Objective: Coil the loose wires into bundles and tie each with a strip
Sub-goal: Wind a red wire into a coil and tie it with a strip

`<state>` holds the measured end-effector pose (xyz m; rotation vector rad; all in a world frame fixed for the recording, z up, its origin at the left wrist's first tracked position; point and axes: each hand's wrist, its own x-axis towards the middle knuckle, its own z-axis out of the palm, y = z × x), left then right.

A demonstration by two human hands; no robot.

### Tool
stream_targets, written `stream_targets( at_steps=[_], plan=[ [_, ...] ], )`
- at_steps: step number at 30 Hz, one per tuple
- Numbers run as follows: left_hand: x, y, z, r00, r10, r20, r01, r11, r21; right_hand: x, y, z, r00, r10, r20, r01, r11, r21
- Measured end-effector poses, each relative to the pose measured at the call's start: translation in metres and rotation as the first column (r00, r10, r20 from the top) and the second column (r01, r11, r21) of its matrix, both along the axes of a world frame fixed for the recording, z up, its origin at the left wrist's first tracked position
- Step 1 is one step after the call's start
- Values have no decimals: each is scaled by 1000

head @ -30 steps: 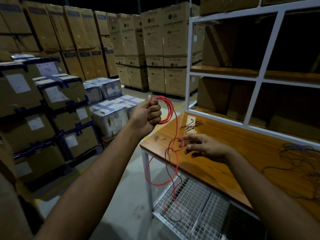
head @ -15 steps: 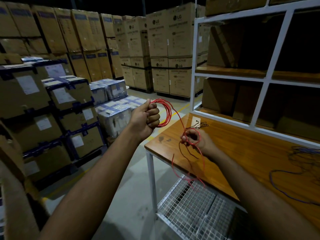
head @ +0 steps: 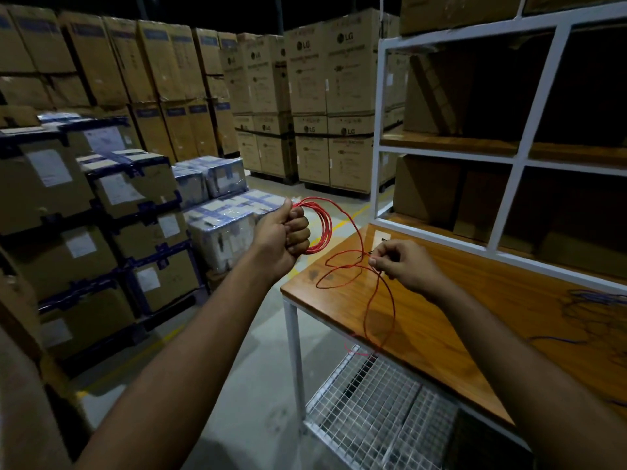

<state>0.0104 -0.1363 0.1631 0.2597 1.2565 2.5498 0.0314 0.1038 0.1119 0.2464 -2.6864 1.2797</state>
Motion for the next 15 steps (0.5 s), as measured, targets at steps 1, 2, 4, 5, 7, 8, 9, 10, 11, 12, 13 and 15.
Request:
stream_targets(
  at_steps=[1,2,4,5,7,8,9,10,11,12,13,15],
  plan=[
    [0,2,-1,1000,3,-1,-3,1000,-7,0,0,2,1000,7,-8,-7,1000,2],
    [0,3,-1,1000,9,-3,-9,1000,-16,1,1,4,1000,11,-16,-11,1000,-3],
    [0,5,-2,1000,27,-10,-28,999,-43,3,1,8,999,9,-37,-10,999,-32],
    [0,6,-2,999,35,-11,-36,998,-55,4,2,9,999,5,-50,-8,998,-57],
    [-2,7,-4,999,34,-4,-34,998,-58,8,1,13,997,-6,-71,-2,992,-123],
    [-3,8,-5,1000,27,5,-27,998,-52,10,-1,14,997,-12,-81,0,988,-157],
    [-3,9,-7,1000,21,14,-21,999,-45,12,-3,16,996,-15,-91,-2,982,-190],
    [-4,9,-9,1000,17,22,-16,999,-38,14,-4,17,995,-15,-97,-7,975,-224],
    [-4,10,-10,999,14,29,-13,999,-29,16,-6,19,994,-14,-104,-12,970,-244],
    [-4,11,-10,999,12,33,-12,1000,-19,18,-7,19,994,-12,-110,-15,971,-238],
    [-4,11,-10,999,12,37,-12,1000,-9,19,-7,20,994,-4,-113,-19,980,-201],
    [-4,12,-9,999,14,45,-14,1000,11,20,-9,18,994,37,-101,-42,998,-50]
  ],
)
